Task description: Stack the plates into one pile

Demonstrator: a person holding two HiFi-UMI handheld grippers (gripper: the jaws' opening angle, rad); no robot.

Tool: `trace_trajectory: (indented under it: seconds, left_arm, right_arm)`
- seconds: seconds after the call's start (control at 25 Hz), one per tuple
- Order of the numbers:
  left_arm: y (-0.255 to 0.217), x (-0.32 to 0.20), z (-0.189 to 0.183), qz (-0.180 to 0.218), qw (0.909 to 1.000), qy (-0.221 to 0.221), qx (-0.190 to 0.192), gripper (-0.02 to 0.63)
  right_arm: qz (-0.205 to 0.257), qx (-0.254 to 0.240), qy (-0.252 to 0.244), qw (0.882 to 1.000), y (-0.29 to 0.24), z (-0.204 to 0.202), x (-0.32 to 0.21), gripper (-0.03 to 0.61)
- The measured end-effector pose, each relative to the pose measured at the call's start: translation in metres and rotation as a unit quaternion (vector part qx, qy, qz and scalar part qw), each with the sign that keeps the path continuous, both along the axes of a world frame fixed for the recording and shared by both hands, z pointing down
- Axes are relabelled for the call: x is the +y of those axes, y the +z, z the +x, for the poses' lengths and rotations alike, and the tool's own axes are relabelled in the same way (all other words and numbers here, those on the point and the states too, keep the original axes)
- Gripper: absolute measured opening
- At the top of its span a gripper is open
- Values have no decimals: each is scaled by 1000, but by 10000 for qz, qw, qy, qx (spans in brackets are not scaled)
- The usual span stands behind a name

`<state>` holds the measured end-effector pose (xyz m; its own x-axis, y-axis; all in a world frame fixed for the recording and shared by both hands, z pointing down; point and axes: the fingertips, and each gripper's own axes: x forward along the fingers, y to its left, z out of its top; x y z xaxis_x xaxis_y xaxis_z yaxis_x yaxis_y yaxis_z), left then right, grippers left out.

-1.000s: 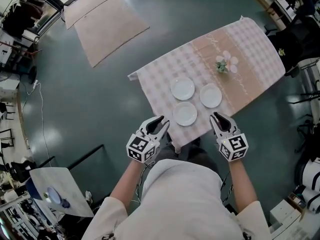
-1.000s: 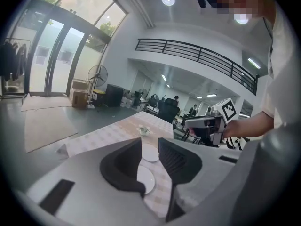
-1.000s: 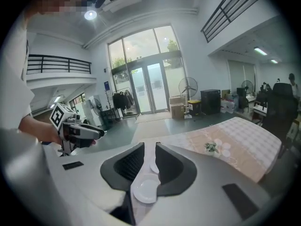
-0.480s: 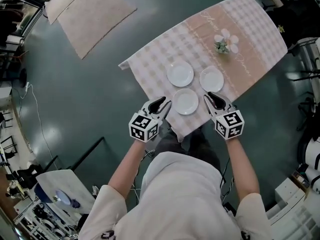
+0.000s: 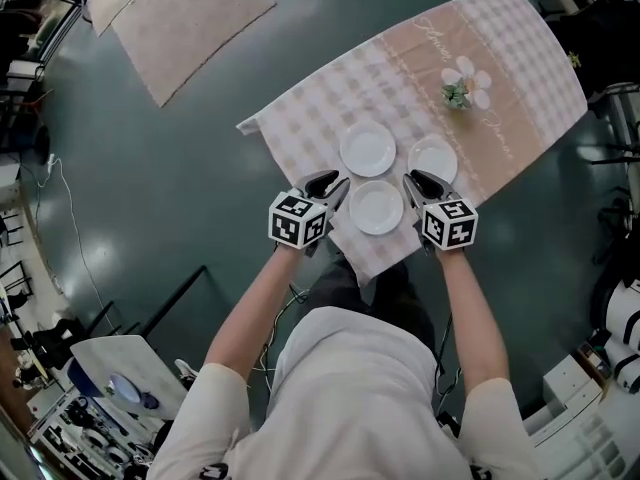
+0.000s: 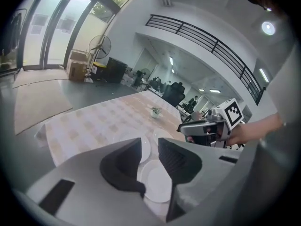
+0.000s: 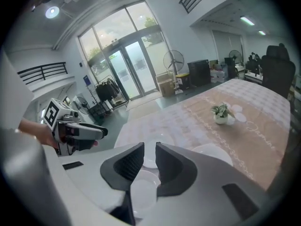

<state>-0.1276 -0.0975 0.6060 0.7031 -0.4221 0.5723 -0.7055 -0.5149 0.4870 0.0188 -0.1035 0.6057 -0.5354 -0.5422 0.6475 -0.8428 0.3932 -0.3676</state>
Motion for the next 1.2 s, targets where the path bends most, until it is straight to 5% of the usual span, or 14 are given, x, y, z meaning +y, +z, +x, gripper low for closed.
trace_trajectory:
  seconds: [0.68,1.2]
  left_arm:
    - [112,-44,3,-987,9931,46,-637,141]
    - [152,-49,0,-1532,9857,-244,-660,156]
  right_arm:
    - [-987,103,592,9933,106,2,-35,109]
    - [-1429,326,795,9860,143,-2,-46,110]
